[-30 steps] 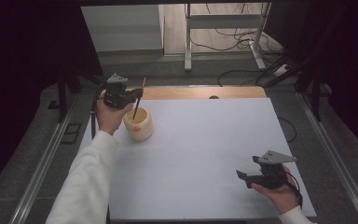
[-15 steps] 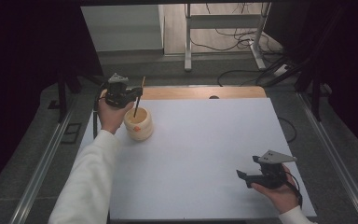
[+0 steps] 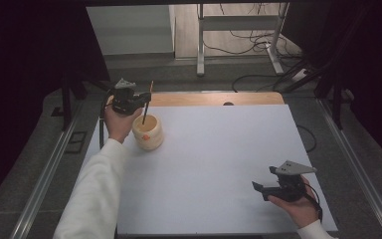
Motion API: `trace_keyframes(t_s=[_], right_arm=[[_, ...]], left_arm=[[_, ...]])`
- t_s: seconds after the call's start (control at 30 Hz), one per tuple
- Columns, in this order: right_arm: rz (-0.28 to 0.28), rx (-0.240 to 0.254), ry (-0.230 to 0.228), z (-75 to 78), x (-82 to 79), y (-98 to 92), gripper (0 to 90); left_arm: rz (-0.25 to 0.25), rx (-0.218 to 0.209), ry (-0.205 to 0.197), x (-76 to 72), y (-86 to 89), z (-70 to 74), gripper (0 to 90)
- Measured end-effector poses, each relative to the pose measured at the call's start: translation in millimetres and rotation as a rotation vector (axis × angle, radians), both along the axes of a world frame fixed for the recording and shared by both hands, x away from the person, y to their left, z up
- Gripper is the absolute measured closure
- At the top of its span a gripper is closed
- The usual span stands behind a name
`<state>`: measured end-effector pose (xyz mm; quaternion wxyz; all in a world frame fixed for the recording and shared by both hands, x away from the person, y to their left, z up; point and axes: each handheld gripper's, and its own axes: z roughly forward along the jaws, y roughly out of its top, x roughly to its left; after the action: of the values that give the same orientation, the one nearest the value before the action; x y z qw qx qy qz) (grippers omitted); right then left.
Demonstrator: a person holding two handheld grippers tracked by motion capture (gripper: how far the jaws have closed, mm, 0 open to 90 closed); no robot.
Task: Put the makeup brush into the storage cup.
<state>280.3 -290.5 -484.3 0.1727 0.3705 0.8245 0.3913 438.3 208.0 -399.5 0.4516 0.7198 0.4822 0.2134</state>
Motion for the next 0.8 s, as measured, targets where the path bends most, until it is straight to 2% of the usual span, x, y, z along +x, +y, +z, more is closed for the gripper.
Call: trace_keyframes(t_s=[0.8], right_arm=[[-0.003,-0.003,-0.002,0.0,0.0,0.4,15.3]], left_arm=[[0.031,-0.03,-0.003,-0.8,8.3,-21.2,83.5]])
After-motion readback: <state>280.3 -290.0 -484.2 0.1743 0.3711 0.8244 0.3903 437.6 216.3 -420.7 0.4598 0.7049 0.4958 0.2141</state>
